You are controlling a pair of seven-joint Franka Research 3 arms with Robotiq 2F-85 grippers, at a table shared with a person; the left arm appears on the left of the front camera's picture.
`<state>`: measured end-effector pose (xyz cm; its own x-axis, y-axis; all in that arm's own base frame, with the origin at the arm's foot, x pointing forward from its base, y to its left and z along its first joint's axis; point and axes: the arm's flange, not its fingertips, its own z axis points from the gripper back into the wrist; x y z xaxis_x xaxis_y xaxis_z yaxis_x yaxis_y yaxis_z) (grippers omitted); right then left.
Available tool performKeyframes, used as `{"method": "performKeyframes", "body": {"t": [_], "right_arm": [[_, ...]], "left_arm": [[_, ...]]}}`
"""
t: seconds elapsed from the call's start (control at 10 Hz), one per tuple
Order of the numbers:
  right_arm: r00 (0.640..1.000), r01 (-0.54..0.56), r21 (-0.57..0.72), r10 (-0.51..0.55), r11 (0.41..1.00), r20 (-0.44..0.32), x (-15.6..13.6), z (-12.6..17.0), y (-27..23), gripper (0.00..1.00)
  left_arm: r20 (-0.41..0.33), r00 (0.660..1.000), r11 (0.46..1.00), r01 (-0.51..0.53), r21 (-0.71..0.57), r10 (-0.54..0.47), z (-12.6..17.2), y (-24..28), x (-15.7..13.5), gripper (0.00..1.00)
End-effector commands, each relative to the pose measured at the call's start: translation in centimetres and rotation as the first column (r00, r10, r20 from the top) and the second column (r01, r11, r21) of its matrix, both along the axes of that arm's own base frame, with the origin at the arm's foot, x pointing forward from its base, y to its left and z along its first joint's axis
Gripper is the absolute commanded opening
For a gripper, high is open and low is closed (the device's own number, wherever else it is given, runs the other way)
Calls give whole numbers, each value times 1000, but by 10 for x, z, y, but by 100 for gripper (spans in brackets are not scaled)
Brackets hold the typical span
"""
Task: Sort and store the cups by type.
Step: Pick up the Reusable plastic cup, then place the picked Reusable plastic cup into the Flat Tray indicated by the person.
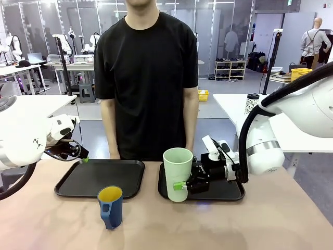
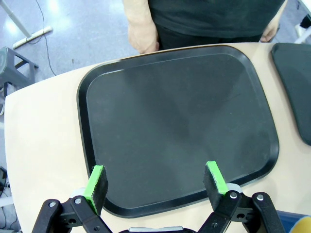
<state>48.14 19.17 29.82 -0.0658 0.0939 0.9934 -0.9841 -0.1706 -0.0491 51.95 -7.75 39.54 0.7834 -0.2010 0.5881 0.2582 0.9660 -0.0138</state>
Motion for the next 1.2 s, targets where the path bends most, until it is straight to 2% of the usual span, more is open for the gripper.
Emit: {"method": "performKeyframes", "body": {"t": [0.0, 1.1], "right_arm": [[999, -39, 45, 40, 998, -16, 3, -4, 1, 42], [999, -39, 45, 40, 998, -16, 3, -4, 1, 42]], "left_arm": [[4, 1000, 1000, -5, -1, 5, 1, -1, 0, 100], [4, 1000, 1000, -5, -1, 5, 1, -1, 0, 100]]}}
